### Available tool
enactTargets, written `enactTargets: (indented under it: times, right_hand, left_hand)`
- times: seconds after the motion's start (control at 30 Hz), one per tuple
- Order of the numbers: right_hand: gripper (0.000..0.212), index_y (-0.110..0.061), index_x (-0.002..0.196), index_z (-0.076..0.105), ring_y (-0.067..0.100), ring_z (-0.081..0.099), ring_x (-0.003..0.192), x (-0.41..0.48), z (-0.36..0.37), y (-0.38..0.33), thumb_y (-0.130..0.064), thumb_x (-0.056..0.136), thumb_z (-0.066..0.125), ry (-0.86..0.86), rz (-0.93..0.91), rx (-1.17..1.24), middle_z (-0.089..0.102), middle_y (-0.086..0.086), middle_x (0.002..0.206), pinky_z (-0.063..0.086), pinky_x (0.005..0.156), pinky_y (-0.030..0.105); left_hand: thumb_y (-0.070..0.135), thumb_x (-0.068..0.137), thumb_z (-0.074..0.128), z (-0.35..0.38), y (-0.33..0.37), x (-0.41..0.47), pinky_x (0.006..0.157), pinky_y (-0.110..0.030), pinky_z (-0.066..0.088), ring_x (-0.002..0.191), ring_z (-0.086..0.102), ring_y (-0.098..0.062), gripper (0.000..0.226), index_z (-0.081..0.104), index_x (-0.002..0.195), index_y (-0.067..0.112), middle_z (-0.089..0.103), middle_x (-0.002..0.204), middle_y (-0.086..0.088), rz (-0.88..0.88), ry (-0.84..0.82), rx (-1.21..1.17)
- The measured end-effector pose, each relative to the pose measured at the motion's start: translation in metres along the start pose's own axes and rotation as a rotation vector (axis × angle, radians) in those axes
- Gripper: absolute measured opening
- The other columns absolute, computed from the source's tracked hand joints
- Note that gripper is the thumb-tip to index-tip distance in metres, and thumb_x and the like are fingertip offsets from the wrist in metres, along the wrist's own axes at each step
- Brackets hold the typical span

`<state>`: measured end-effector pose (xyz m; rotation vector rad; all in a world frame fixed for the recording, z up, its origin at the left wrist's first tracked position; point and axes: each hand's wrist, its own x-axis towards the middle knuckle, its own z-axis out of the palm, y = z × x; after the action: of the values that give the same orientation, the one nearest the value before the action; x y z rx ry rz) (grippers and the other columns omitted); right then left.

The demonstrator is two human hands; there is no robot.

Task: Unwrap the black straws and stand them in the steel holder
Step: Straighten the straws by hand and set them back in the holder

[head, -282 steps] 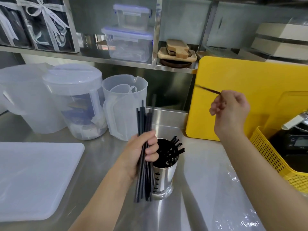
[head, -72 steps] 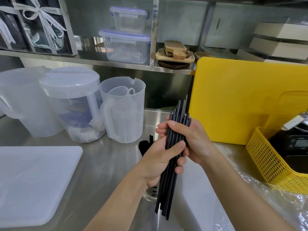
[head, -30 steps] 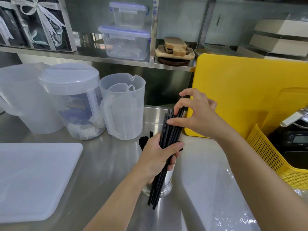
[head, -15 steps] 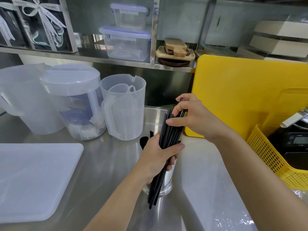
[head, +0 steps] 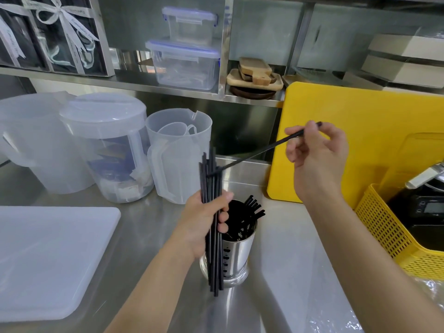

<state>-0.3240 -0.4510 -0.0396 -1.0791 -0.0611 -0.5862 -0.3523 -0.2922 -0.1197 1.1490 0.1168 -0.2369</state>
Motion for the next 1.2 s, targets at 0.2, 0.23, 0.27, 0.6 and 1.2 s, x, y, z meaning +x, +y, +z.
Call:
enactTargets:
  times: [0.2,0.23,0.27,0.6,1.2]
  right_hand:
    - [0.022,-0.013,0.092,0.038,0.021,0.060,0.060,-0.022,-0.003,0.011,0.006,0.085,0.046,-0.146,-0.202,0.016,0.069,0.006,0.075,0.048,0.057,0.027]
    - [0.021,-0.013,0.091,0.040,0.021,0.060,0.060,-0.029,-0.003,0.017,0.006,0.084,0.046,-0.185,-0.210,-0.016,0.070,0.004,0.075,0.048,0.058,0.028]
    - [0.020,-0.013,0.090,0.041,0.020,0.059,0.059,-0.037,-0.002,0.022,0.005,0.084,0.047,-0.227,-0.213,-0.058,0.071,0.003,0.075,0.048,0.058,0.027]
    - [0.019,-0.020,0.104,0.055,0.018,0.064,0.091,-0.072,-0.003,0.046,-0.018,0.085,0.055,-0.285,0.065,-0.253,0.069,-0.002,0.103,0.054,0.078,0.029]
    - [0.021,0.000,0.078,0.062,0.024,0.067,0.050,-0.073,0.024,0.066,-0.005,0.086,0.043,0.240,0.992,0.670,0.066,0.013,0.059,0.053,0.046,0.023]
  left_hand:
    - [0.013,0.089,0.057,-0.003,0.022,0.009,0.034,-0.014,0.039,0.038,0.048,-0.006,0.021,0.046,0.072,0.011,0.053,0.057,-0.002,-0.102,0.081,-0.433]
    - [0.014,0.090,0.056,-0.001,0.027,0.011,0.038,-0.016,0.046,0.043,0.058,-0.011,0.017,0.049,0.076,0.009,0.062,0.063,-0.008,-0.091,0.078,-0.456]
    - [0.014,0.092,0.054,0.001,0.031,0.016,0.044,-0.020,0.052,0.052,0.066,-0.016,0.012,0.052,0.083,0.007,0.068,0.073,-0.014,-0.074,0.066,-0.473]
    - [0.009,0.092,0.054,0.011,0.059,0.030,0.061,-0.031,0.058,0.043,0.054,-0.006,0.015,0.051,0.077,0.006,0.054,0.055,-0.002,0.146,0.123,-0.674]
    - [0.000,0.082,0.064,0.049,0.044,0.016,0.064,-0.030,0.058,0.060,0.063,-0.016,0.018,0.054,0.096,0.001,0.063,0.068,-0.003,0.595,-0.085,0.129]
